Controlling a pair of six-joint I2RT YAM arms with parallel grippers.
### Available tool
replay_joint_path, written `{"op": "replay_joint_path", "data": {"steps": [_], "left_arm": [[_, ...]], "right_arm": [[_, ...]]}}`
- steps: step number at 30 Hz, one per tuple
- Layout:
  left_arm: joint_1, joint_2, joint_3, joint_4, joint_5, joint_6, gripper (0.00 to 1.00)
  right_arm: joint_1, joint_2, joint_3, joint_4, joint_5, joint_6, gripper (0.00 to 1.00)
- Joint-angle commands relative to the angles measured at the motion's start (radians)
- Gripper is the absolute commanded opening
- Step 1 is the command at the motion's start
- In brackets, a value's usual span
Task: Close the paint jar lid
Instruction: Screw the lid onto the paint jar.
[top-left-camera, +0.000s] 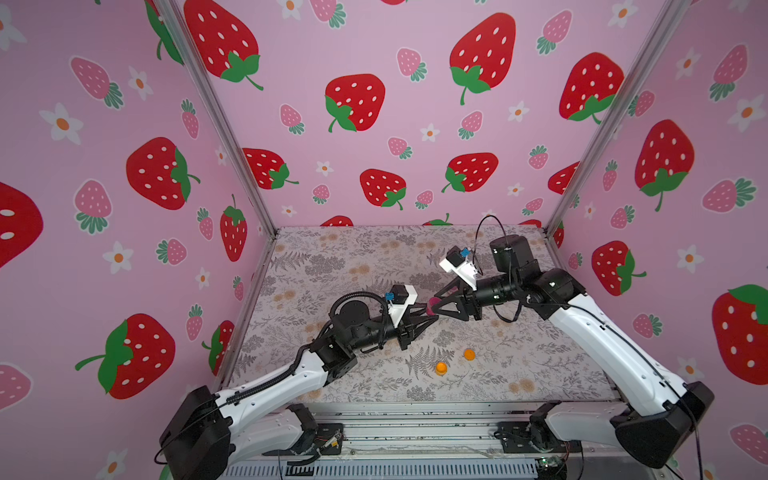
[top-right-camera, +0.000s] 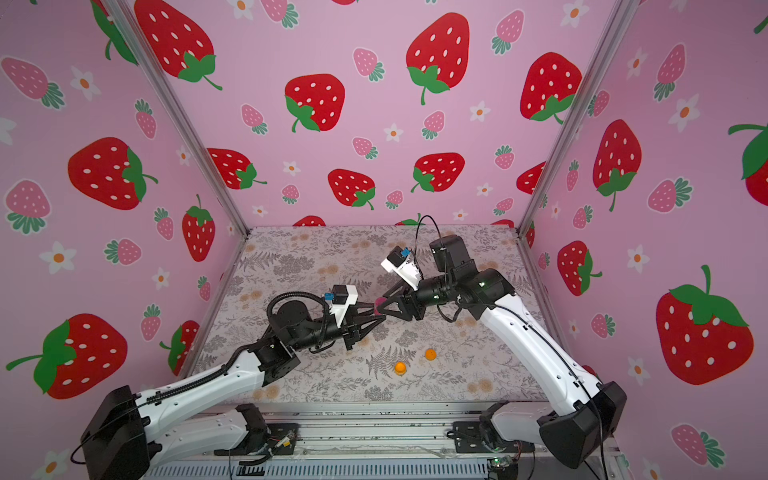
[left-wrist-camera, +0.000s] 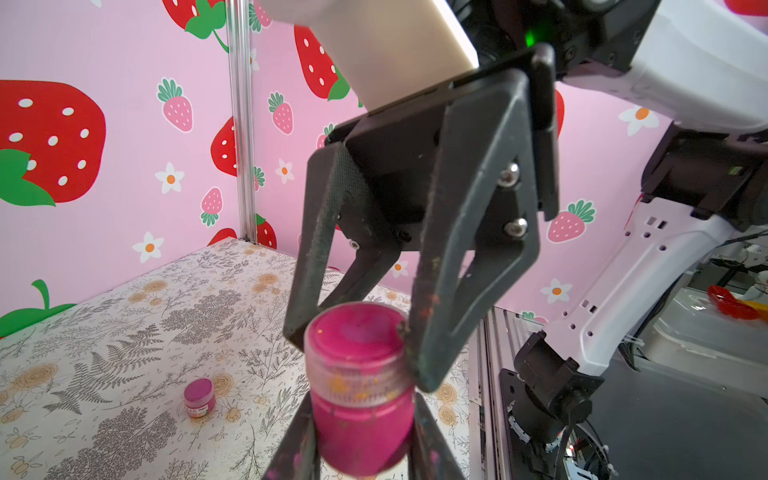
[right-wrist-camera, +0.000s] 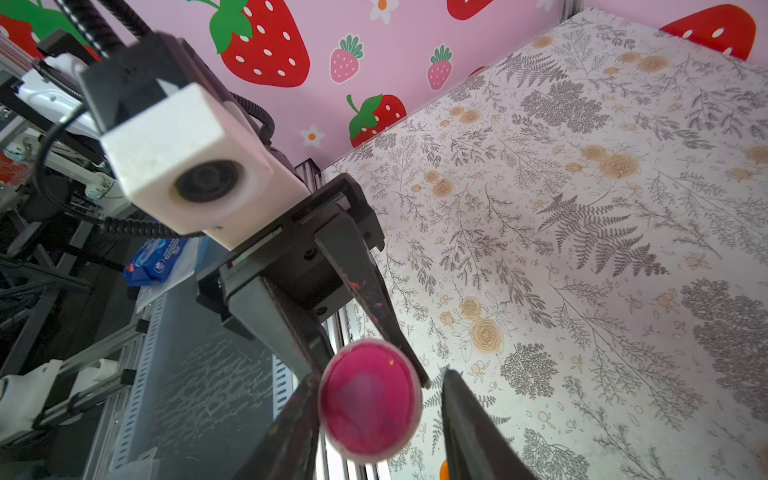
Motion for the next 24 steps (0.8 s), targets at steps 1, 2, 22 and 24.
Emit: {"op": "replay_joint_path", "data": {"steps": [1,2,22,24], "left_arm": [[0.005,0.008,0.037,0.017,0.012,-0.004,0.24],[0.006,0.008,0.037,0.017,0.009,-0.003,0.24],[0.005,0.113,0.183,0.048,-0.282,0.047,0.23],[0.006,0.126,0.196,0.059,-0.302,0.046,0.23]], "right_arm": [[0.007,0.006,0.022,0.009,-0.006,0.005,0.42],[0.009,0.003,0.019,0.013,-0.003,0.009,0.41],[0.232,-0.091,-0.287,0.356,0.590,0.446,0.34],[0.255,-0.102,-0.318,0.392,0.654,0.490,0.34]]}}
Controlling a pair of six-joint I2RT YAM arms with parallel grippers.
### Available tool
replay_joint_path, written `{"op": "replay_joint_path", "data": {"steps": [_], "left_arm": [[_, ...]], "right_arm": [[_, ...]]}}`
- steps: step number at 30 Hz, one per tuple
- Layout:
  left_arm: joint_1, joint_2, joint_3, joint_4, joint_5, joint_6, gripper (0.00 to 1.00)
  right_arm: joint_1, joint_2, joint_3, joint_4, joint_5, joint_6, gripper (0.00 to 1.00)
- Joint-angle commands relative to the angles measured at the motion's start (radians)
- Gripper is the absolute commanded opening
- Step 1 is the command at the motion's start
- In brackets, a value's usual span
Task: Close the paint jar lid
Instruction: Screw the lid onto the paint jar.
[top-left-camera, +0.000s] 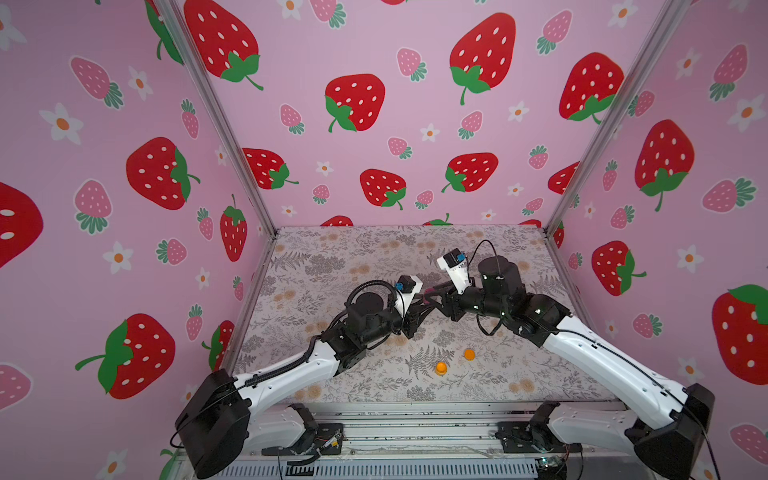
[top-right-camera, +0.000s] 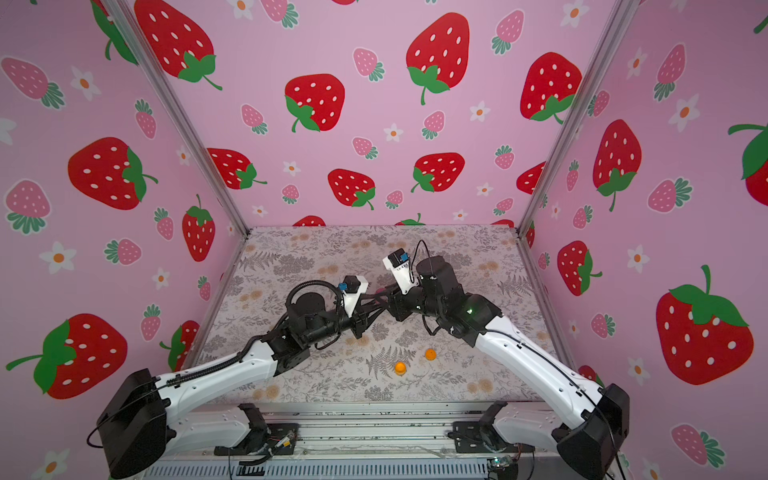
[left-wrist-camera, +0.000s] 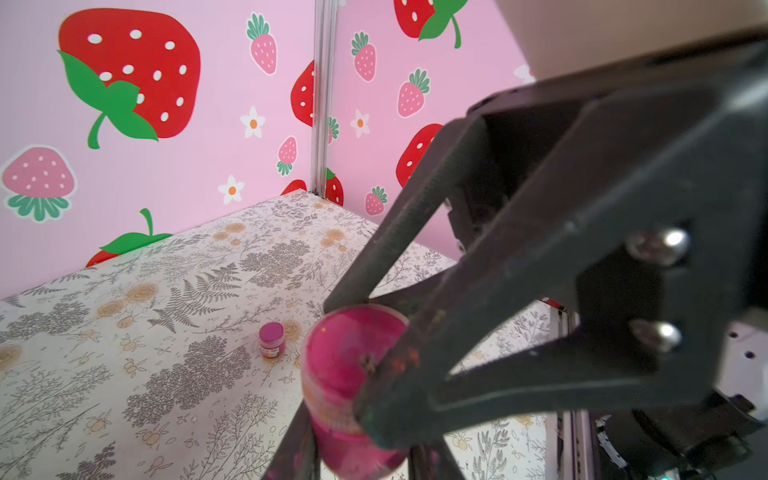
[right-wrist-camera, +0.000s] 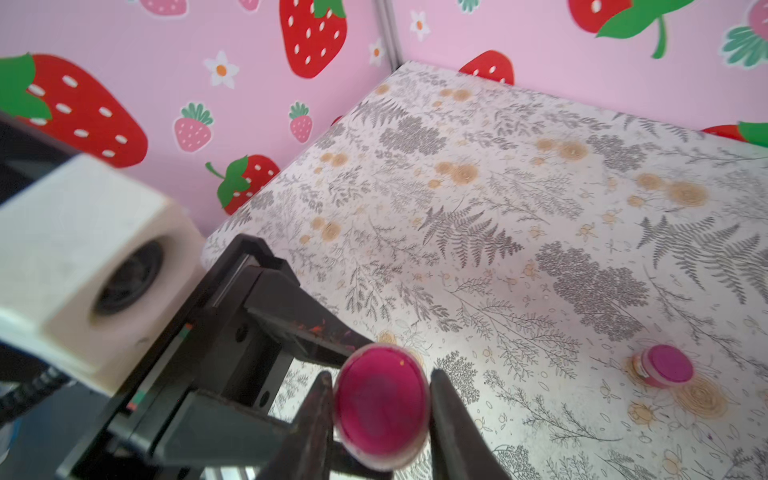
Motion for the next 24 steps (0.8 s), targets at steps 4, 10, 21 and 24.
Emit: {"op": "replay_joint_path", "data": {"steps": [4,10,21,24], "left_arm": [[0.001,0.013,0.129,0.157,-0.085,0.017,0.23],[0.001,-0.009,0.101,0.147,-0.081,0.020,0.23],[0.002,-0.060,-0.002,0.126,-0.021,-0.015,0.23],[0.002,-0.073,-0.025,0.126,-0.005,-0.021,0.23]], "right_arm": [[0.097,-0.009,-0.076,0.023,0.133,0.153,0.37],[0.098,-0.022,-0.054,-0.020,0.156,0.148,0.49],[0.030,-0.090,0.044,-0.139,0.071,0.075,0.84],[-0.009,-0.101,0.069,-0.173,-0.022,0.051,0.89]]}}
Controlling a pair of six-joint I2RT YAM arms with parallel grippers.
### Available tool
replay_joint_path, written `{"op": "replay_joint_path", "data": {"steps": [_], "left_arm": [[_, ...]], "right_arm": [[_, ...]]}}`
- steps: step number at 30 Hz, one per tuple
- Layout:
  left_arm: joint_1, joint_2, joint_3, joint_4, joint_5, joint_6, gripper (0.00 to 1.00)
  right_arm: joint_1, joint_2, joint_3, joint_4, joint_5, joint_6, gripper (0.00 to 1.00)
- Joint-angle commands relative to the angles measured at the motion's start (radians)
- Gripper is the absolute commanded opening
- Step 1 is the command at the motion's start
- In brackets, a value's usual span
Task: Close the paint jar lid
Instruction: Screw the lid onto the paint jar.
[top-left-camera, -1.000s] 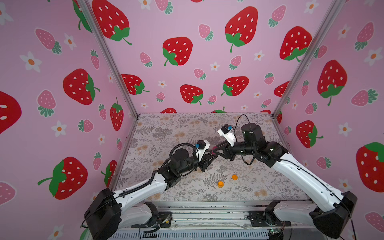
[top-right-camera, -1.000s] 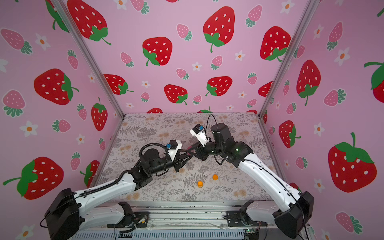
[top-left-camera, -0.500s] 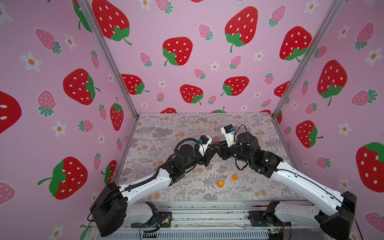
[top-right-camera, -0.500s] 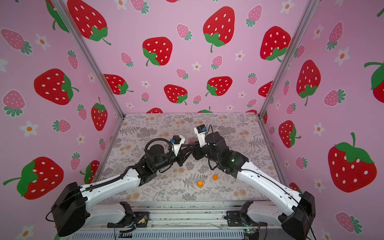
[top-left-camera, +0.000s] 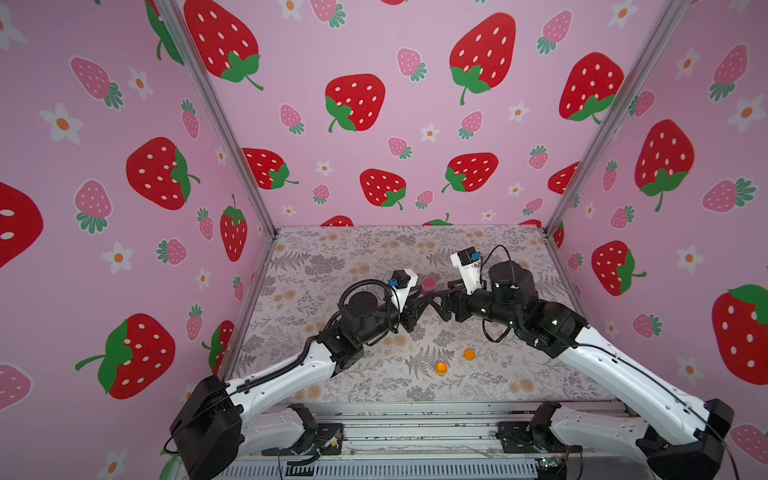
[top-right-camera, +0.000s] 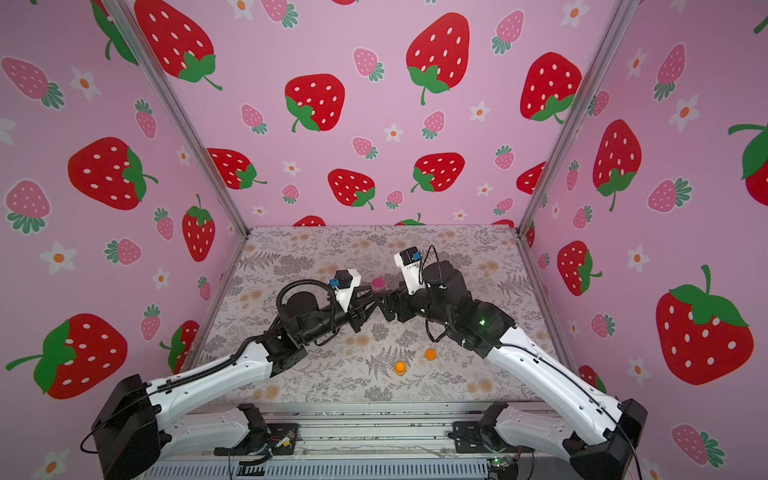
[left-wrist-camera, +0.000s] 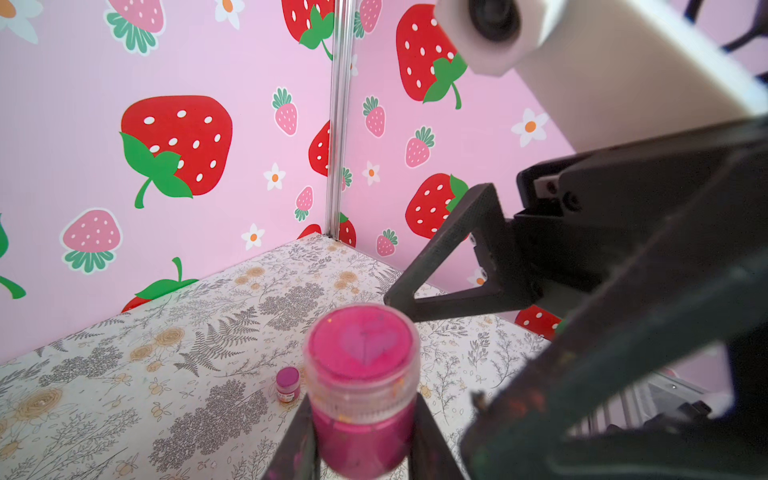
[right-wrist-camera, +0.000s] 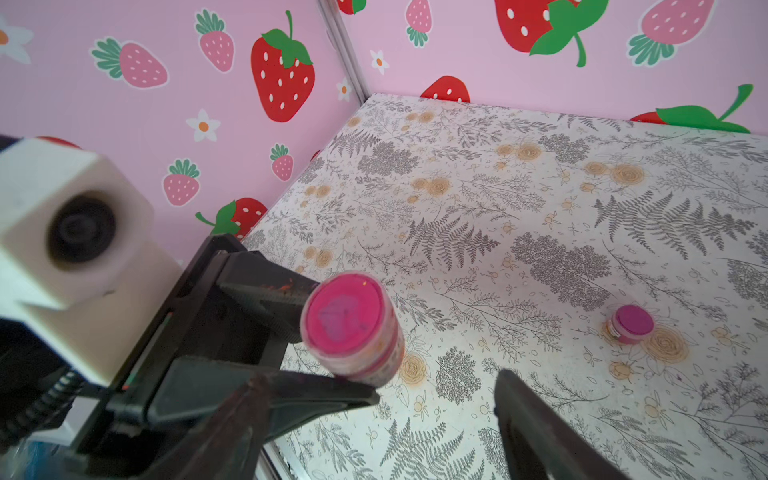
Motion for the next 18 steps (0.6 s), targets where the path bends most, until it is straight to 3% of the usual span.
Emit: {"op": "replay_joint_path", "data": {"steps": [1,7,12,18], "left_arm": [[0.003,-0.024,-0.022,0.062,0.029,-0.015,0.23],[0.003,-0.049,-0.044,0.058,0.061,-0.018,0.23],[0.003,-0.065,-0.050,0.045,0.118,-0.022,0.23],[0.002,-0.068,-0.052,0.045,0.168,-0.033,0.23]], "right_arm": [[-0.044,-0.017,0.039,-0.100,-0.157,-0.049,0.90],[-0.128,0.006,0.131,-0.175,-0.328,-0.139,0.92],[-0.179,0.093,0.285,-0.317,-0.498,-0.312,0.91],[-0.179,0.220,0.440,-0.501,-0.569,-0.490,0.87]]}}
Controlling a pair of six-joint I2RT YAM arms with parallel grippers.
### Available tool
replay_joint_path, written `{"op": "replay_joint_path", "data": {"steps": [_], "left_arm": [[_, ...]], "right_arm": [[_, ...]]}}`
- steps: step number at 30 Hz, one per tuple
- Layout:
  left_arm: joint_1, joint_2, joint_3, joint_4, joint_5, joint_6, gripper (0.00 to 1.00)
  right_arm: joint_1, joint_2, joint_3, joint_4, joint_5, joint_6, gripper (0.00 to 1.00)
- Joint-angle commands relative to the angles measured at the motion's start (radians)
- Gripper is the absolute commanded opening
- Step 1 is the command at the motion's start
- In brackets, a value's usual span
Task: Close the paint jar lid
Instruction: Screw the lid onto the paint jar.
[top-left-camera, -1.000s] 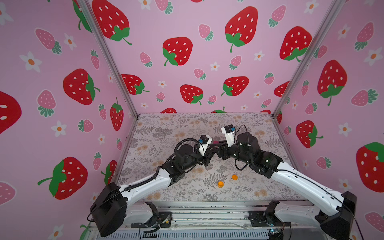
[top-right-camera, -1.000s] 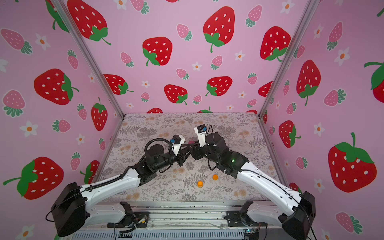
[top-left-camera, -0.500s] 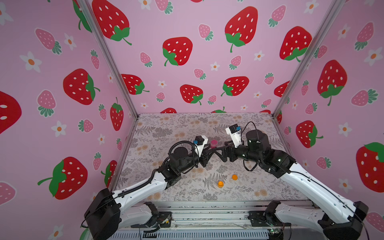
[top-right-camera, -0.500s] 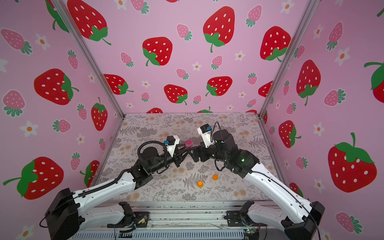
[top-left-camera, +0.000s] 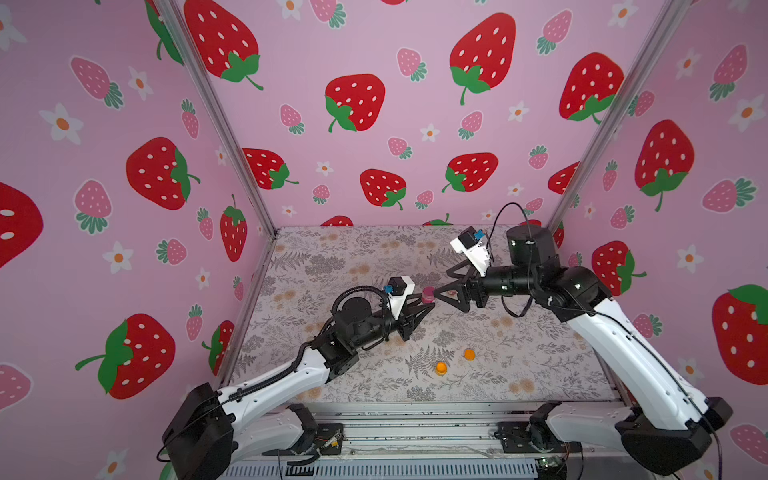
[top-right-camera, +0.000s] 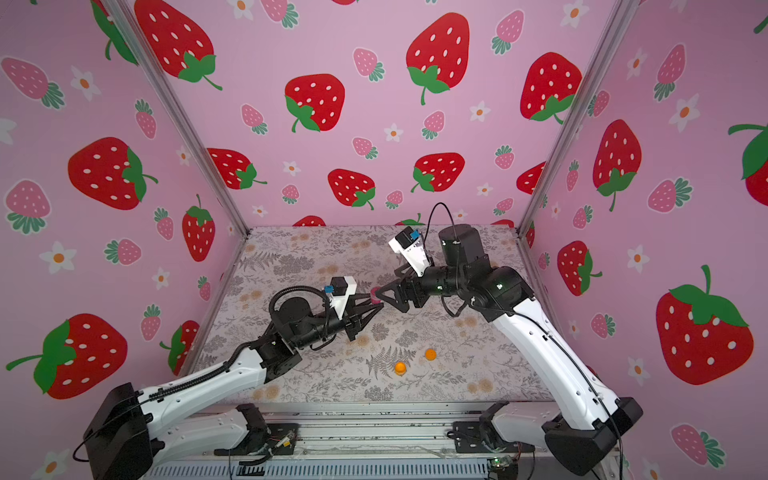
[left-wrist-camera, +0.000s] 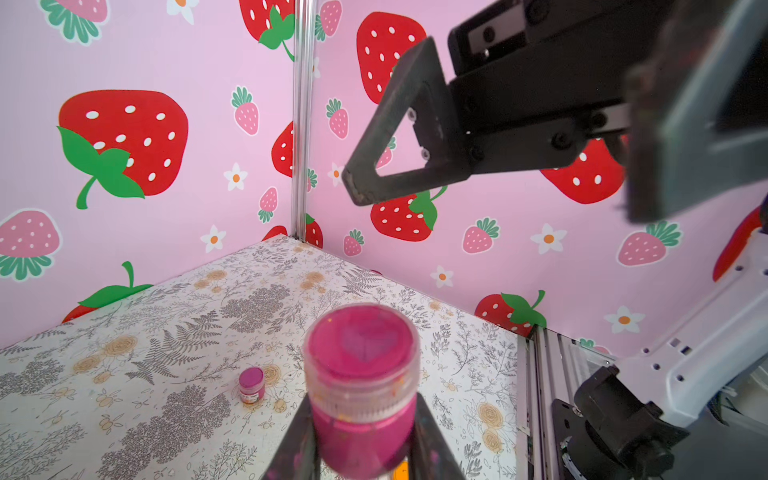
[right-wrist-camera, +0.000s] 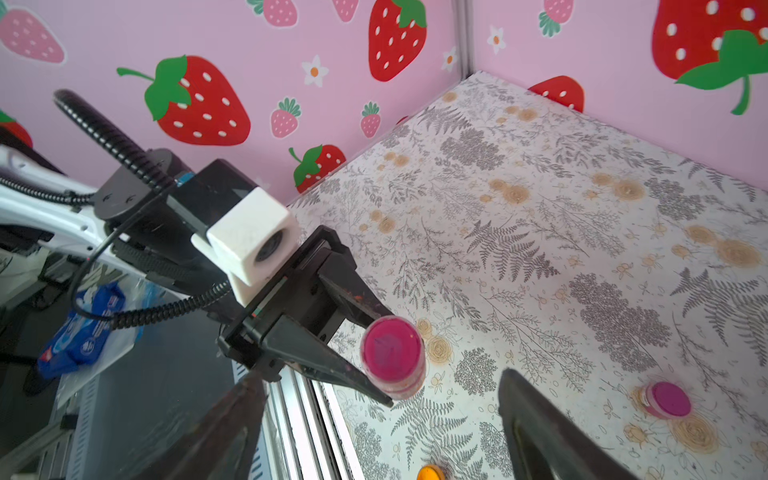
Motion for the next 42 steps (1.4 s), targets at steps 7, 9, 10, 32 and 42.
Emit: {"op": "replay_joint_path", "data": {"steps": [7,9,10,32,42], "left_arm": [[0.002,-0.013,-0.006,0.028,0.064,-0.013,0.23],[0.002,-0.013,-0.006,0.026,0.062,-0.012,0.23],[0.002,-0.012,-0.005,0.025,0.063,-0.012,0.23],[0.003,0.008,0.011,0.028,0.065,-0.015,0.23],[0.003,0.022,0.031,0.018,0.045,-0.007,0.23]], "right_arm": [[-0.001,0.102,0.052,-0.186,-0.097,-0.210,0.83],[-0.002,0.100,0.039,-0.169,-0.090,-0.209,0.81],[-0.001,0.100,0.035,-0.162,-0.088,-0.209,0.80],[0.008,0.118,0.004,-0.105,-0.070,-0.182,0.54],[0.019,0.112,-0.033,-0.056,-0.051,-0.138,0.33]]}}
